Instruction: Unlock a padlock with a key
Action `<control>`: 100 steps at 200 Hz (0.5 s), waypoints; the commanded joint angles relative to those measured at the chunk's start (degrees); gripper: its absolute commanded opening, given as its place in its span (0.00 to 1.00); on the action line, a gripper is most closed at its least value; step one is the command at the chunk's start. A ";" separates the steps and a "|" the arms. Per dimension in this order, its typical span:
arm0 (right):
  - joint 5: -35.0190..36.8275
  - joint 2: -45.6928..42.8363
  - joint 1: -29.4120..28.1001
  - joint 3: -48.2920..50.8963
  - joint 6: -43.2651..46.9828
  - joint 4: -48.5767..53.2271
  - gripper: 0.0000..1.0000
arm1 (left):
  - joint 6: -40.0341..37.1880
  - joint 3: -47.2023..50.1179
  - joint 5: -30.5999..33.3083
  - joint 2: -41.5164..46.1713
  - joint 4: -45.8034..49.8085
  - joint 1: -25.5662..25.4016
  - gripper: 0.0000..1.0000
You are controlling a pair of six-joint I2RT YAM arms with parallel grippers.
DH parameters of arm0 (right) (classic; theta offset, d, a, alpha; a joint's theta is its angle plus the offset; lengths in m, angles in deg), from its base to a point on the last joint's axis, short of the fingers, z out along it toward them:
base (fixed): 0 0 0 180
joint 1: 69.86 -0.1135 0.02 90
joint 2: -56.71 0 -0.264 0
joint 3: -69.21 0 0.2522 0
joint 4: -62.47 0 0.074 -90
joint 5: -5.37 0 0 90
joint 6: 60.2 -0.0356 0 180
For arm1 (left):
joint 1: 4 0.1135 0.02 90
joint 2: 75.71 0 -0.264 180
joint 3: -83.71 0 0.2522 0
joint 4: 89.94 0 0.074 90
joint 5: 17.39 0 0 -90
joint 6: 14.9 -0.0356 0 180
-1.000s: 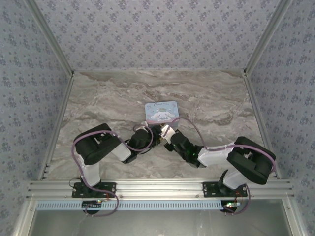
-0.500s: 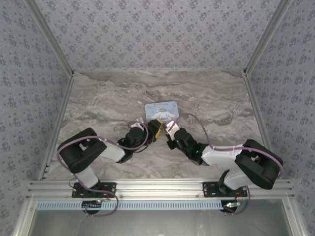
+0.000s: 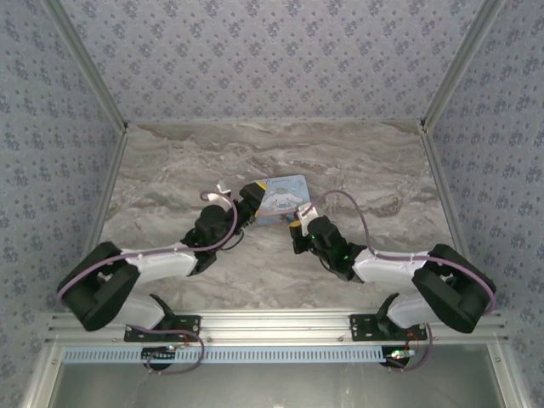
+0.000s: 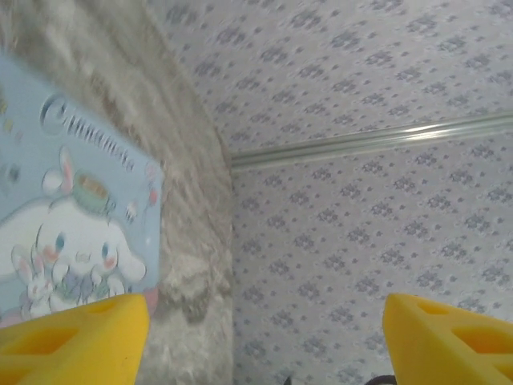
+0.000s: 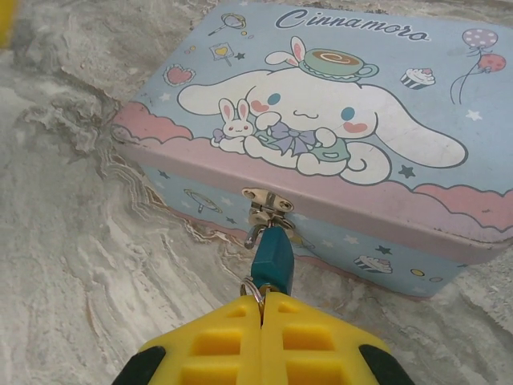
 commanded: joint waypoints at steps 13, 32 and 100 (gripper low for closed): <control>-3.29 -0.82 1.22 0.39 -5.73 -0.96 0.00 | -23.88 -8.15 7.91 10.98 26.21 0.79 0.80; -4.04 -0.37 1.65 0.58 -8.19 -1.31 0.00 | -33.17 -11.63 12.06 14.78 40.35 1.05 0.81; -4.41 1.13 2.80 4.37 -20.64 -7.10 0.00 | -36.45 -10.73 -0.70 14.83 52.08 9.58 0.83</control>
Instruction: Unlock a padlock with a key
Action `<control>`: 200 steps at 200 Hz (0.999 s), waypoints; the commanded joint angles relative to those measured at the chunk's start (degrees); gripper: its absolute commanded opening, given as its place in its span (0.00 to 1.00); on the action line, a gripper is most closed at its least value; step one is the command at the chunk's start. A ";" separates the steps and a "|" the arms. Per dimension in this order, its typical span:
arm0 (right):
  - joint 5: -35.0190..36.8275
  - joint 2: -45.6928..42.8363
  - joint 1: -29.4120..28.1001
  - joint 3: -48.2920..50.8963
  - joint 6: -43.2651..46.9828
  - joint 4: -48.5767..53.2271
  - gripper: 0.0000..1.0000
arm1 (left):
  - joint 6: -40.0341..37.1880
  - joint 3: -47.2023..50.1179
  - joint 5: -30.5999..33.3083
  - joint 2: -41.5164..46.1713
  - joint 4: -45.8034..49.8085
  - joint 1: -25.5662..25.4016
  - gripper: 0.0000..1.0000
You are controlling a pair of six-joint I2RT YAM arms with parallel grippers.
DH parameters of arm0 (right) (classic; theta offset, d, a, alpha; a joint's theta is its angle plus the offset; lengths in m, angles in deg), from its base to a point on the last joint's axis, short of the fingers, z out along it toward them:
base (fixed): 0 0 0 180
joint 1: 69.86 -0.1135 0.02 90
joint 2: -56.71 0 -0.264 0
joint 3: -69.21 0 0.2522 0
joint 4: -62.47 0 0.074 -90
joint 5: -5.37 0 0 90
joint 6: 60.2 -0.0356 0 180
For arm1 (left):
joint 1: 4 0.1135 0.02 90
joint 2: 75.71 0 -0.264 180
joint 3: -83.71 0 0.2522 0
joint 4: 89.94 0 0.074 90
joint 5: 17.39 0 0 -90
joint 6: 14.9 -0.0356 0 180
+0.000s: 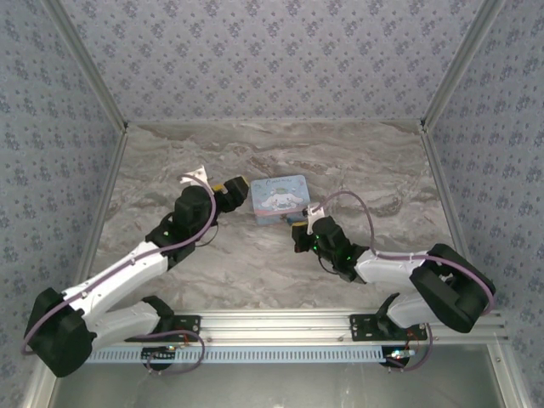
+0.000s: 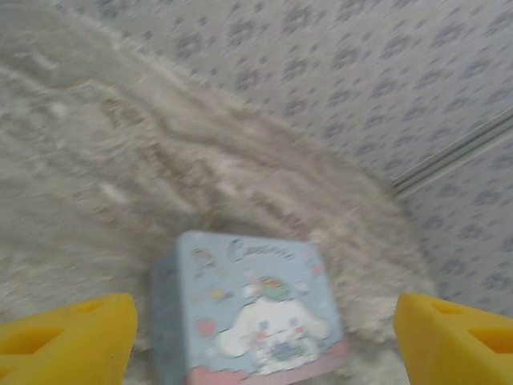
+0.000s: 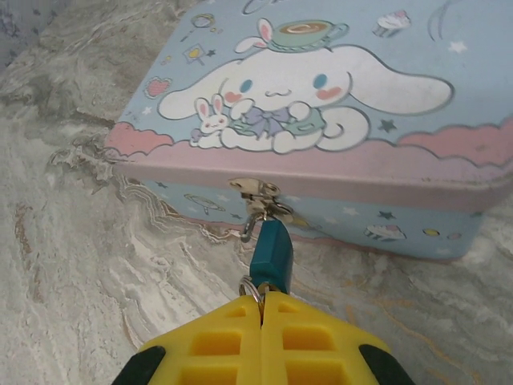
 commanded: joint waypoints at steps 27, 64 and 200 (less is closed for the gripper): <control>-2.15 1.32 0.74 1.11 -10.53 -2.91 0.00 | -3.11 0.44 -11.74 -7.49 7.31 3.43 0.82; -3.23 2.59 0.83 1.52 -17.15 -4.17 0.00 | -2.85 0.03 -15.93 -15.30 2.01 3.50 0.82; -8.74 7.49 2.94 0.29 -38.01 1.01 0.00 | -0.86 -0.42 -12.89 -25.29 -2.06 3.74 0.79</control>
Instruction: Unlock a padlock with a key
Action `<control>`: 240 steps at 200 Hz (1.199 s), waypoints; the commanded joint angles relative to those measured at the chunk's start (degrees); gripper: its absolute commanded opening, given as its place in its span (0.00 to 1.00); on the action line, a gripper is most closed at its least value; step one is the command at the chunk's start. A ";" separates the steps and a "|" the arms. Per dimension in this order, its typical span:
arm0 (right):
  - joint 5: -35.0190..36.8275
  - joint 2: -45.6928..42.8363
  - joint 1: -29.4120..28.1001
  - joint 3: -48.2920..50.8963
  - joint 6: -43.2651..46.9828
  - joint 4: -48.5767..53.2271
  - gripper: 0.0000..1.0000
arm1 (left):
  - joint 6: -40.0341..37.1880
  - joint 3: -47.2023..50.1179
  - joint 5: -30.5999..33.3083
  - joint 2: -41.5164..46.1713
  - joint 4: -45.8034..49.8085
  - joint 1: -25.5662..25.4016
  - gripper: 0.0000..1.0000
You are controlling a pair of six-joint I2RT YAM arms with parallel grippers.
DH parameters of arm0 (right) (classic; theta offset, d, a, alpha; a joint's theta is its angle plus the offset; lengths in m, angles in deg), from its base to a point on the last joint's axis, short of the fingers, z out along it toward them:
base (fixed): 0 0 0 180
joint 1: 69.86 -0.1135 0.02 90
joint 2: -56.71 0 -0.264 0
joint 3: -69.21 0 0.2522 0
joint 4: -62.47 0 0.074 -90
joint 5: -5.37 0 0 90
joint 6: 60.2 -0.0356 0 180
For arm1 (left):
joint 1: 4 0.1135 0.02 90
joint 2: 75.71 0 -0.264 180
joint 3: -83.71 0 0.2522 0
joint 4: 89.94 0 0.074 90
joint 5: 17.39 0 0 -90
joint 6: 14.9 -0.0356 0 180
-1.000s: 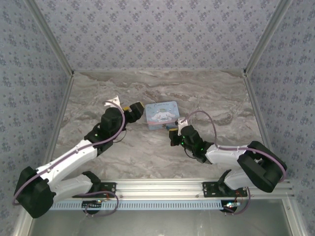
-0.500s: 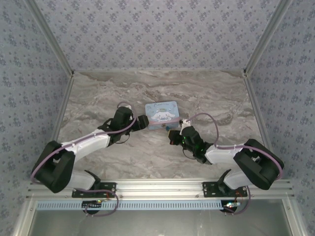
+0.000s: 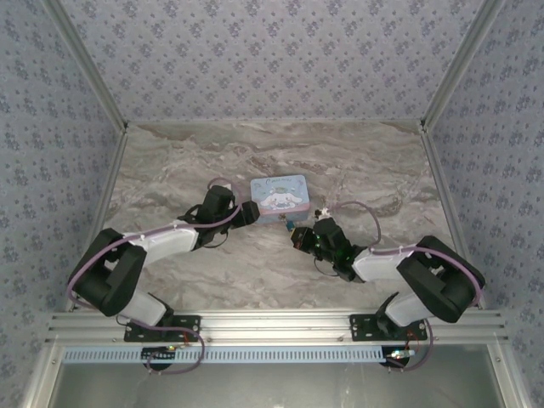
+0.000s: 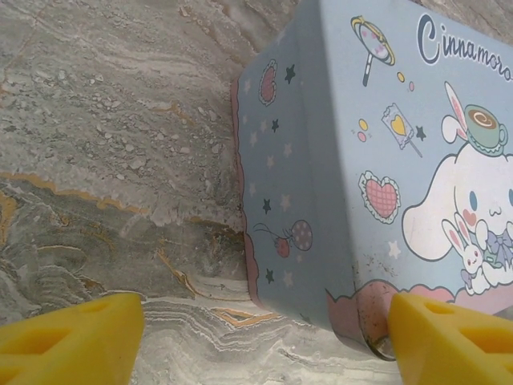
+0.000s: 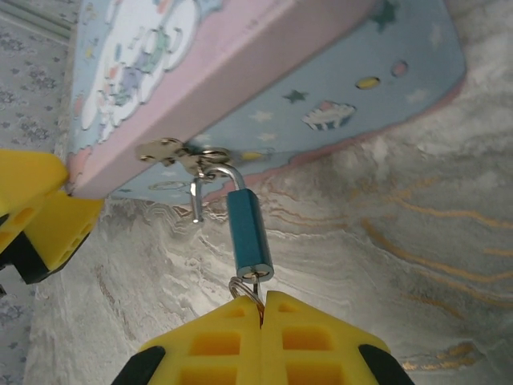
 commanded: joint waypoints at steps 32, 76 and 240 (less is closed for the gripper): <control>-4.87 5.18 0.69 -0.83 -7.21 1.15 0.00 | 1.84 0.96 1.61 -1.46 -1.37 0.55 0.78; -6.26 7.14 0.80 -0.48 -7.25 0.25 0.03 | 2.15 1.04 1.31 -2.13 -1.77 0.54 0.77; -18.73 -1.78 8.12 -2.96 14.83 0.15 0.75 | 2.36 0.84 -0.37 -2.63 -1.34 0.29 0.73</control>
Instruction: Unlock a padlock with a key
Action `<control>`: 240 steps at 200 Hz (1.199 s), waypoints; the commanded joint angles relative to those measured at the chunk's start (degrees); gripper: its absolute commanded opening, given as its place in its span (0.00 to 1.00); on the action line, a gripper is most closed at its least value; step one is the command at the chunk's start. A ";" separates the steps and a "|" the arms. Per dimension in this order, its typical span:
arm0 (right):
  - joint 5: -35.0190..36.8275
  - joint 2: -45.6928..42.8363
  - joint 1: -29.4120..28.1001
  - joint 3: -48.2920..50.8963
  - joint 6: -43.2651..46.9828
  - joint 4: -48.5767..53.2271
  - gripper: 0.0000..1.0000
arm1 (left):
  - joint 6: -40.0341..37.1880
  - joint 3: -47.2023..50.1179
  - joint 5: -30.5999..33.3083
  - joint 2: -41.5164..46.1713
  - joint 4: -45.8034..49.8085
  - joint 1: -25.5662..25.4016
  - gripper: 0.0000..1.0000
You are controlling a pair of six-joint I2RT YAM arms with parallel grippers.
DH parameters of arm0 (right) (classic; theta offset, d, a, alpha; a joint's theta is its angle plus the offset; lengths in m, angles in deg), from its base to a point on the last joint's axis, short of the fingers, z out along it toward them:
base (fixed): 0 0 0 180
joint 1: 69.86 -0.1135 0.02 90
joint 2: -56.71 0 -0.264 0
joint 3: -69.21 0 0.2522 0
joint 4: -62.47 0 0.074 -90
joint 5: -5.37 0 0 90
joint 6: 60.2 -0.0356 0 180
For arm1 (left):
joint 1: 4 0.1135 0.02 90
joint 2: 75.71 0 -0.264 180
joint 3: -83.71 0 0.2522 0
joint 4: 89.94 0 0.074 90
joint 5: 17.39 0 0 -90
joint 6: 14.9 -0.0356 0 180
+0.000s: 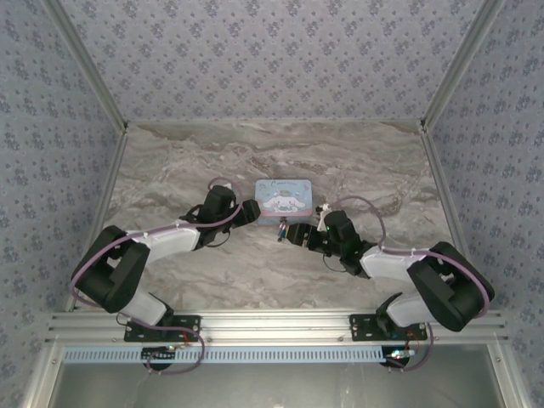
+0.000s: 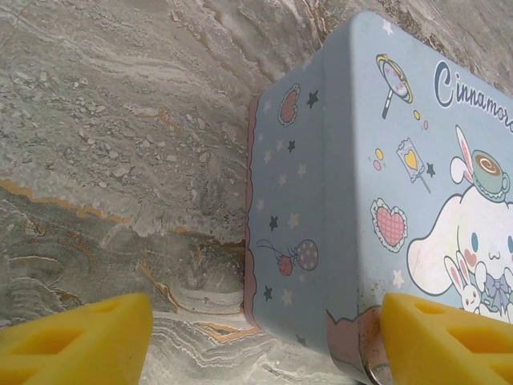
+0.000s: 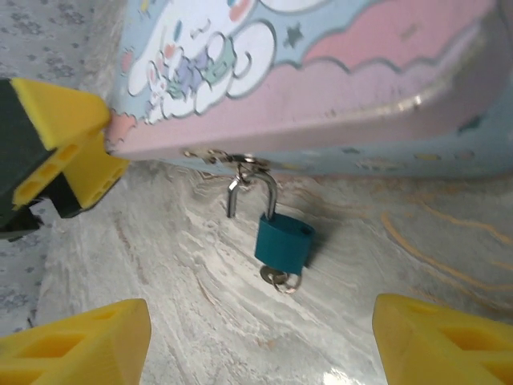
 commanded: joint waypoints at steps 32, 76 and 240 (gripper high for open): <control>-4.38 5.54 0.83 -3.59 2.57 -5.92 0.76 | 0.19 0.65 -0.11 -1.50 1.43 0.30 0.73; -2.46 8.72 0.05 -4.22 2.91 -8.69 0.70 | 0.31 0.54 -0.40 -1.85 1.40 0.24 0.73; -2.00 20.48 -0.84 -7.50 2.29 -21.45 0.59 | 0.65 -0.37 -1.26 -1.95 1.75 -0.21 0.73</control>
